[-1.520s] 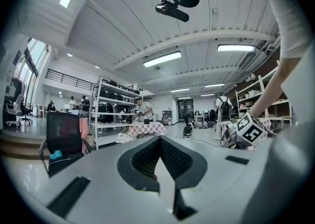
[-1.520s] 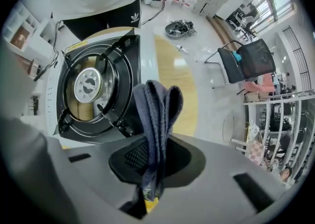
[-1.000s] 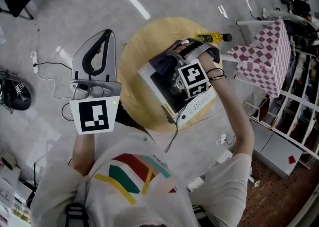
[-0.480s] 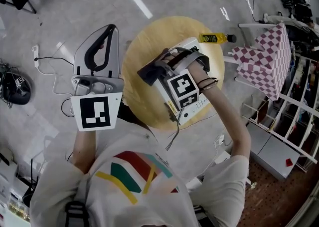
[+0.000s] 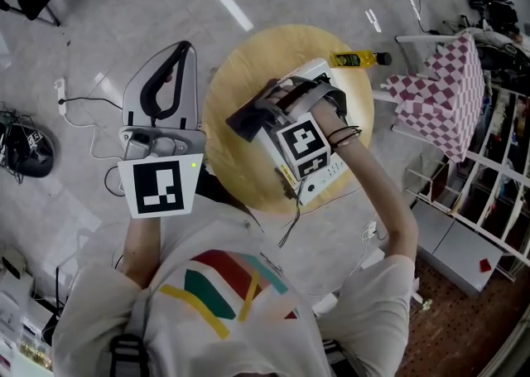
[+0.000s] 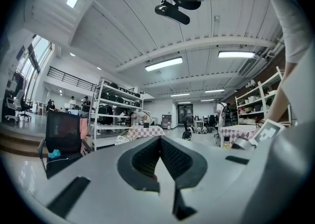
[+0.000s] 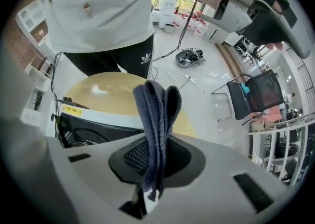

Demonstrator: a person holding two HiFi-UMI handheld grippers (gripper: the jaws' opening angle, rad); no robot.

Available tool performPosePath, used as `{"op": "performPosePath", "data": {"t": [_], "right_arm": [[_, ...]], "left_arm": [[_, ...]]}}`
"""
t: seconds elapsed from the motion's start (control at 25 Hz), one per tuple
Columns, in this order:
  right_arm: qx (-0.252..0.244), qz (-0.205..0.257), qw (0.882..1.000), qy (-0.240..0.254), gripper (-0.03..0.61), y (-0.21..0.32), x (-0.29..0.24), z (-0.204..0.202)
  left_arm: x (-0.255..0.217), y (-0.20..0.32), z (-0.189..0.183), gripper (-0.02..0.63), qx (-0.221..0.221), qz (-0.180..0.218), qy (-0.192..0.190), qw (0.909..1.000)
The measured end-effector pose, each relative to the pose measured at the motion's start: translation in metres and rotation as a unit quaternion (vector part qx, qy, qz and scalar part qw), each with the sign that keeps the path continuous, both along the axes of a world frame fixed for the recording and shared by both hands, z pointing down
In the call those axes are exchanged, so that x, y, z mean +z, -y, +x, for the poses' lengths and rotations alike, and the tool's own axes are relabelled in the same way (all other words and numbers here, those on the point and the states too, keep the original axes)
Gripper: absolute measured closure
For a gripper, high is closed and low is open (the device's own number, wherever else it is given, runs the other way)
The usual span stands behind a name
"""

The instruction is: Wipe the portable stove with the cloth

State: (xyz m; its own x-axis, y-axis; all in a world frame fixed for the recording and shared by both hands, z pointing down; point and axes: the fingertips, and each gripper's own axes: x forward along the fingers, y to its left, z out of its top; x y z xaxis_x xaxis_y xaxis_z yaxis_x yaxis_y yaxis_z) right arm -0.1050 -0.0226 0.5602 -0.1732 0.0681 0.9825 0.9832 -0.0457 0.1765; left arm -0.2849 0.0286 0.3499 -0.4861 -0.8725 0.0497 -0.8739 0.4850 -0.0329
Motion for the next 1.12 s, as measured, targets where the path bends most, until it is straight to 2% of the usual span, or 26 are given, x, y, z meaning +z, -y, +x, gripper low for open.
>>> {"op": "performPosePath", "data": {"t": [0.16,0.28,0.36,0.4,0.48,0.6,0.72,0.92,1.0,1.12], "right_arm": [[0.043,-0.016,0.998,0.044,0.546,0.002,-0.018,-0.005],[0.129,-0.049,0.985,0.106,0.546,0.013,-0.053,-0.018],[0.199,-0.07,0.964,0.159,0.546,0.023,-0.087,-0.029],[0.236,-0.085,0.951,0.184,0.546,0.027,-0.105,-0.032],[0.307,-0.121,0.915,0.23,0.546,0.035,-0.145,-0.032],[0.401,-0.175,0.846,0.304,0.546,0.052,-0.202,-0.018],[0.475,-0.211,0.765,0.382,0.546,0.065,-0.253,0.01],[0.553,-0.199,0.632,0.505,0.546,0.086,-0.318,0.074],[0.573,-0.193,0.569,0.558,0.546,0.089,-0.338,0.101],[0.616,-0.193,0.447,0.62,0.546,0.089,-0.35,0.146]], "left_arm": [[-0.014,0.007,0.008,0.609,0.015,0.012,0.003,0.9998],[-0.038,0.021,0.019,0.609,0.044,0.028,0.021,0.9984],[-0.059,0.029,0.029,0.609,0.07,0.044,0.037,0.9959],[-0.07,0.032,0.036,0.607,0.083,0.052,0.043,0.9943],[-0.089,0.04,0.056,0.609,0.11,0.065,0.051,0.9905],[-0.114,0.06,0.096,0.608,0.163,0.087,0.053,0.9814],[-0.137,0.075,0.143,0.609,0.223,0.118,0.038,0.9668],[-0.163,0.092,0.203,0.609,0.296,0.128,0.051,0.9452],[-0.171,0.093,0.219,0.609,0.314,0.135,0.054,0.9383],[-0.18,0.095,0.24,0.609,0.341,0.147,0.064,0.9261]]}}
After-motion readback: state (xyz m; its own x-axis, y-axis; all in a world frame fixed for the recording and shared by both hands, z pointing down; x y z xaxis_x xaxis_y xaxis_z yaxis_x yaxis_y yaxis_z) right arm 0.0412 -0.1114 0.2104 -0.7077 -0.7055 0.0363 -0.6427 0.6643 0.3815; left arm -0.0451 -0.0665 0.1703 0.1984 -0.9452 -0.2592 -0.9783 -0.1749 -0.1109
